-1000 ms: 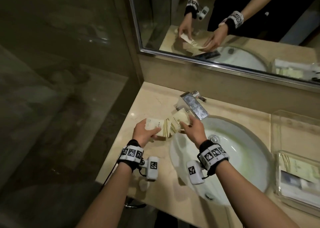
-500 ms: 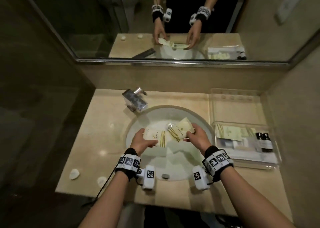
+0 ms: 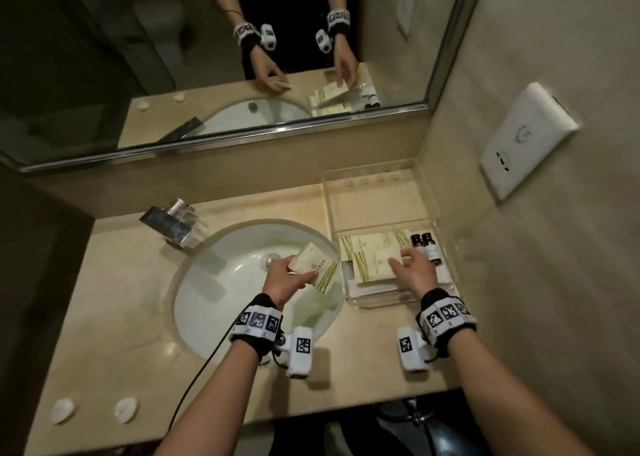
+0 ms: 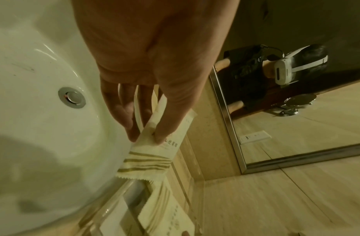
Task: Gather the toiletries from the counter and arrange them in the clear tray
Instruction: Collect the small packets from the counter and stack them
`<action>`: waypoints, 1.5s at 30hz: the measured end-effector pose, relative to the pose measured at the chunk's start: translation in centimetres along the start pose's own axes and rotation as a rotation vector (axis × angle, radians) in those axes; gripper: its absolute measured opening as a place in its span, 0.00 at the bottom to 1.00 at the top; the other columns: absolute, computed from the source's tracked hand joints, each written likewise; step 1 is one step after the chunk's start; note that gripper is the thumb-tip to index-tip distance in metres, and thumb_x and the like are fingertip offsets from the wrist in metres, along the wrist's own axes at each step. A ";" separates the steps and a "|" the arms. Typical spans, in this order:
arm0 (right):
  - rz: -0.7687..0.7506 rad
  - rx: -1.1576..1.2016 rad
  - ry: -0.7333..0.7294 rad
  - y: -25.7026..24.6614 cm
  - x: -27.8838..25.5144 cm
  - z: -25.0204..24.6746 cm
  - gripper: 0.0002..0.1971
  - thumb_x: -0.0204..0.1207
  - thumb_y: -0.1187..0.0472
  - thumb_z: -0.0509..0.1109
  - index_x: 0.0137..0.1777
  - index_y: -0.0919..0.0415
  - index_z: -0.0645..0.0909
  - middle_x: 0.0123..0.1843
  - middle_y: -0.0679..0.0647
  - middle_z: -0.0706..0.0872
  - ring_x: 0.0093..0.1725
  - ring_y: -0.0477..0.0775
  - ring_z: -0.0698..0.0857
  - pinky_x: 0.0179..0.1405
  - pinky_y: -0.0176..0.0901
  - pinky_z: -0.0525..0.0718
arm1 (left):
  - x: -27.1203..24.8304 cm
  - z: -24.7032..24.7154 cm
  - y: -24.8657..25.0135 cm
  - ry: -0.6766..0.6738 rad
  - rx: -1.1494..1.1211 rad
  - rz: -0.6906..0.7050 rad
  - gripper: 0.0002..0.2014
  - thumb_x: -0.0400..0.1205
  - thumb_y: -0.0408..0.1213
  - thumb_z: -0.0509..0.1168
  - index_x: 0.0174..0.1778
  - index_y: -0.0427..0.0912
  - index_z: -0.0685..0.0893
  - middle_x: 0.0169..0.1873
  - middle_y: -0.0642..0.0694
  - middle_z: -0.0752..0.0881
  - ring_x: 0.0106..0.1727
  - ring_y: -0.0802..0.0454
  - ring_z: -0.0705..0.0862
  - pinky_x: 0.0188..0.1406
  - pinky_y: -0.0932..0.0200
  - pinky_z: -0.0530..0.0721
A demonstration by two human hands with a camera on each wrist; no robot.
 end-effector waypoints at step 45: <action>-0.054 -0.215 0.029 2.5 -0.4 1.5 0.15 0.72 0.55 0.79 0.50 0.59 0.78 0.46 0.54 0.85 0.47 0.54 0.84 0.47 0.43 0.81 | 2.0 8.5 -1.0 -0.219 0.611 0.384 0.13 0.80 0.29 0.66 0.59 0.44 0.88 0.64 0.47 0.84 0.58 0.48 0.83 0.61 0.58 0.79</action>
Point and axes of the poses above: each hand's wrist, its own x-axis towards the middle knuckle, its own z-axis out of the palm, y = z × x, the point moved 2 cm from there along x, towards the middle knuckle
